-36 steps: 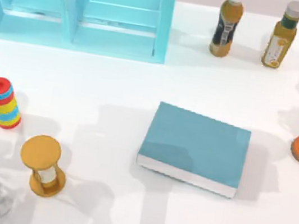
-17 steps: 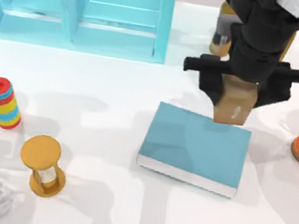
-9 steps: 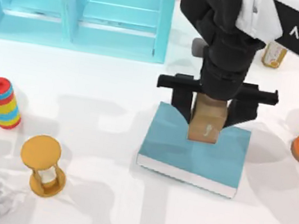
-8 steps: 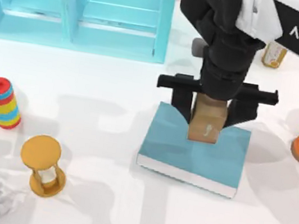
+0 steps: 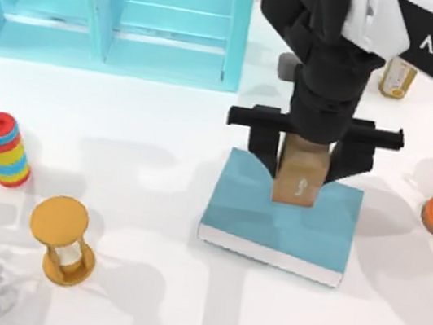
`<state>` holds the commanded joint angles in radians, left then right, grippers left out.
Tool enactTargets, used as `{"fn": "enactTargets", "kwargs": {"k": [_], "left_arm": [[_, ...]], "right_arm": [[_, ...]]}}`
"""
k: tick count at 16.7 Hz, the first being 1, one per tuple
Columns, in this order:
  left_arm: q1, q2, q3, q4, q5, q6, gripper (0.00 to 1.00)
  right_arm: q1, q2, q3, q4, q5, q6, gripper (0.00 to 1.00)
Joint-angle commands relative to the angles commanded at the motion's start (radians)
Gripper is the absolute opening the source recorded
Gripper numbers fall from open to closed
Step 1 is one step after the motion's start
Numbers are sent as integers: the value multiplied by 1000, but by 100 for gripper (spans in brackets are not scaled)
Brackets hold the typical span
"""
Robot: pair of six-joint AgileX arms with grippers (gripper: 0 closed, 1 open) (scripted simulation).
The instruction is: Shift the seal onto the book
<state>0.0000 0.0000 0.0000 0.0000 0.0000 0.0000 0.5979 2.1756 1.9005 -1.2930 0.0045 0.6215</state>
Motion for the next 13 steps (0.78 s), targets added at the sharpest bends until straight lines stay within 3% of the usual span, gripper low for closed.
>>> {"fn": "enactTargets", "kwargs": {"k": [1,13], "left_arm": [[0,0,0,0,0,0,100],[0,0,0,0,0,0,100]], "right_arm": [[0,0,0,0,0,0,0],[0,0,0,0,0,0,90]]}}
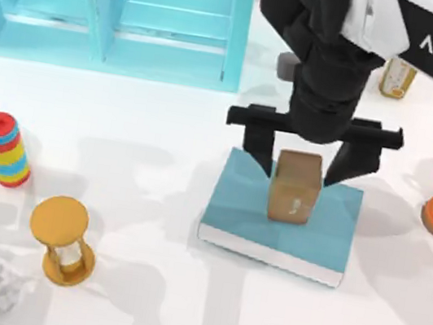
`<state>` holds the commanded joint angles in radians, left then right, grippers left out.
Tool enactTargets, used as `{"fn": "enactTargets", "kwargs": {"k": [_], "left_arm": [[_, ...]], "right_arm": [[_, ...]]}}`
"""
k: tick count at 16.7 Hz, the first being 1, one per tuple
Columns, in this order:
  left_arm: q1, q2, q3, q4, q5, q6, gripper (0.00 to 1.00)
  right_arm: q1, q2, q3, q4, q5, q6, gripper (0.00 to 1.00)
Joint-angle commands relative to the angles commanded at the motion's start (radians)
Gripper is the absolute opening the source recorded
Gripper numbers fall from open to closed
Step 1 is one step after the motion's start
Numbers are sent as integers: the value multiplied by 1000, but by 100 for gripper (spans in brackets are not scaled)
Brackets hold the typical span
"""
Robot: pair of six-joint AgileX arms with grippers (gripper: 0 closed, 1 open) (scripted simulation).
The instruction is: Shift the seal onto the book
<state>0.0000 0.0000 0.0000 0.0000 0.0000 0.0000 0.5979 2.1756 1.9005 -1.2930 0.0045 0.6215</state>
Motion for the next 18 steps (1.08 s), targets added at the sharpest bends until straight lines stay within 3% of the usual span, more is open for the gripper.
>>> {"fn": "enactTargets", "kwargs": {"k": [2,11,18], "left_arm": [[0,0,0,0,0,0,100],[0,0,0,0,0,0,100],[0,0,0,0,0,0,100]], "right_arm": [[0,0,0,0,0,0,100],[-2,0,4,-4,0,0,100],[-3,4,124,-120,0,-1,100]]}}
